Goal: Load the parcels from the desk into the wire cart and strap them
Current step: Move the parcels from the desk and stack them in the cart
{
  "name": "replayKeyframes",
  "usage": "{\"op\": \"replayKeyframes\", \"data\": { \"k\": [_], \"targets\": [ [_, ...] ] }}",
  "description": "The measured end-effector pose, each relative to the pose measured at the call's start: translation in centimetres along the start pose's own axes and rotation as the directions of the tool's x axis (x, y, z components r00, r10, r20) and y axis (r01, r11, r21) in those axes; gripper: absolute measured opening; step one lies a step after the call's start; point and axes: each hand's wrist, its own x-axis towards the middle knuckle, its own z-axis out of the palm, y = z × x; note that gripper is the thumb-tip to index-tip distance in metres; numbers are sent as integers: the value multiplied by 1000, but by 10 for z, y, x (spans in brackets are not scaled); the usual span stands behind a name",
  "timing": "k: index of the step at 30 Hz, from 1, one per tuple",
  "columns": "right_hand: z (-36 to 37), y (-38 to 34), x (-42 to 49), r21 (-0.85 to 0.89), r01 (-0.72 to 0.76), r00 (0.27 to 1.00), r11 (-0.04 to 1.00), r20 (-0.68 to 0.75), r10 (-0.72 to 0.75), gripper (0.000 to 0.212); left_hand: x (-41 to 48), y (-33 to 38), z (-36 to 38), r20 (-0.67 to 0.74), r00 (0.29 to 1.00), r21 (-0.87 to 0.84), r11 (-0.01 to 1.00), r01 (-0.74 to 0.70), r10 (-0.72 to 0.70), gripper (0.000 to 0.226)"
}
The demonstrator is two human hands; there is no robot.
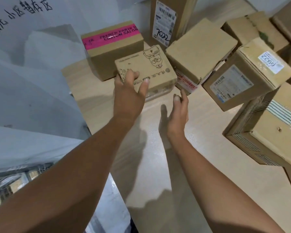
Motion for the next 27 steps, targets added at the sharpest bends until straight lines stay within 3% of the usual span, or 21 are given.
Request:
{"op": "replayKeyframes", "data": {
  "k": [2,4,7,10,13,17,22,24,27],
  "targets": [
    [2,-19,12,-113,-9,991,994,135,24,48,3,1,1,4,1000,-4,1000,19,-19,34],
    [3,-35,19,-56,-70,974,996,212,80,49,1,2,-1,6,1000,-43,999,30,-30,32],
    [3,-55,3,-132,-58,980,990,182,82,56,-17,-1,-11,17,996,-163,983,85,-84,35],
    [-4,-61,-32,-215,-2,979,977,201,46,61,-64,-9,-34,42,994,-357,928,108,-100,64],
    [-3,-56,-79,-263,38,932,964,356,60,62,-127,-25,-77,-56,961,-518,830,205,-272,96],
    [20,-36,-168,-357,44,754,933,624,203,72,-212,-71,-143,-226,870,-551,794,257,-439,76],
    [79,-6,-293,-419,179,568,890,783,255,64,-314,-138,-222,-292,750,-787,595,163,-593,60],
    [110,4,-335,-437,268,486,859,831,271,68,-348,-161,-250,-371,659,-812,574,112,-654,56],
    [161,19,-394,-398,402,294,825,909,295,62,-397,-198,-286,-479,473,-822,567,53,-739,55]
  ]
}}
